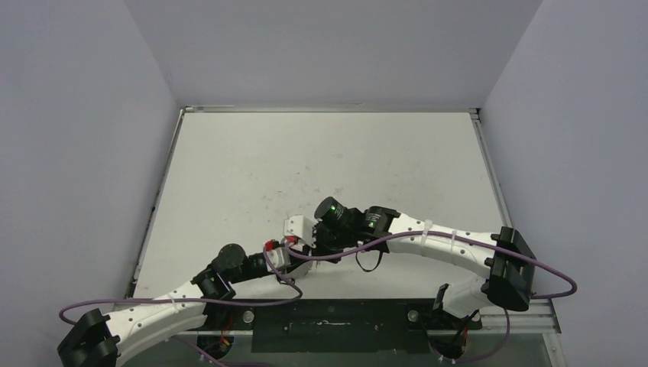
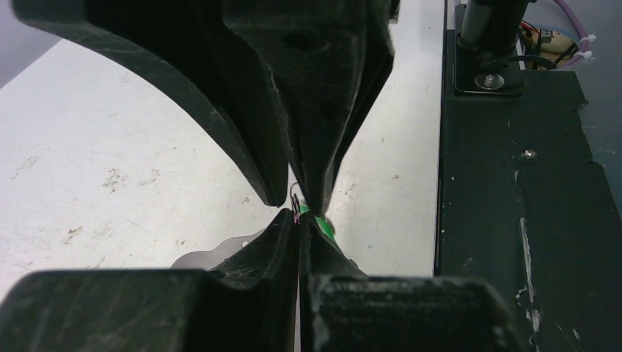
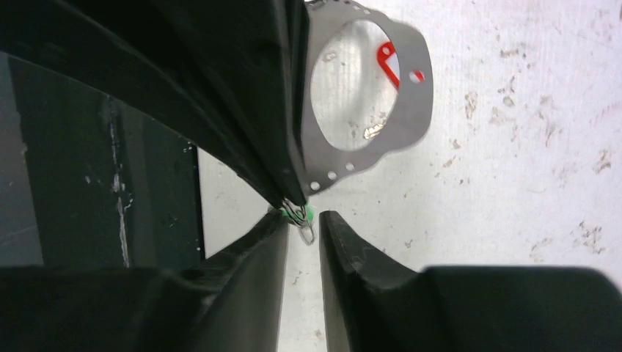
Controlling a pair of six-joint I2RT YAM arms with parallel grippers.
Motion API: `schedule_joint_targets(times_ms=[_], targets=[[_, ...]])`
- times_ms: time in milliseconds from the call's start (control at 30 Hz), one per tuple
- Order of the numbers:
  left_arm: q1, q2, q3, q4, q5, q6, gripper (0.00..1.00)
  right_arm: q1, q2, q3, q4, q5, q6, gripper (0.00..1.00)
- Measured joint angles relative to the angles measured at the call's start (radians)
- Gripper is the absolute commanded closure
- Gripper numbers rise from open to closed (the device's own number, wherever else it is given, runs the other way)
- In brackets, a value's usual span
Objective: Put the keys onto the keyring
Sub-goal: Adjust the key on the keyring.
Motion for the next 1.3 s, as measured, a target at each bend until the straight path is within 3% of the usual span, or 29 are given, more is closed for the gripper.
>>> schedule_joint_targets(times_ms=[67,133,333,500,833,933,1033,1133,1300], targets=[[-0.001,-0.028,-0.01,0.0,-0.013,-0.008,1.0,-0.017,-0.017,-0.041,0.05,-0.002,0.012,0.53],[-0.001,-0.063,-0.02,0.002,-0.028,-0.02,1.0,-0.047,-0.049,-0.093,0.1,-0.008,0.028,0.45],[0.0,-0.167,-0.055,0.008,-0.049,-0.043,1.0,-0.111,-0.227,-0.267,0.262,-0.059,0.05,0.41],[0.0,-0.237,-0.055,0.05,-0.038,-0.05,1.0,-0.115,-0.325,-0.352,0.401,-0.153,0.05,0.49],[-0.001,-0.275,-0.055,0.093,0.034,-0.05,1.0,-0.115,-0.355,-0.484,0.683,-0.315,0.06,0.66],[0.0,-0.275,-0.055,0.093,0.04,-0.05,1.0,-0.115,-0.354,-0.484,0.724,-0.335,0.063,0.66],[0.0,-0.275,-0.055,0.093,0.045,-0.05,1.0,-0.115,-0.354,-0.484,0.758,-0.343,0.074,0.57],[0.0,-0.275,-0.055,0.094,0.048,-0.05,1.0,-0.115,-0.355,-0.486,0.786,-0.339,0.08,0.58],[0.0,-0.274,-0.055,0.099,0.05,-0.049,1.0,-0.115,-0.355,-0.494,0.809,-0.341,0.079,0.83]])
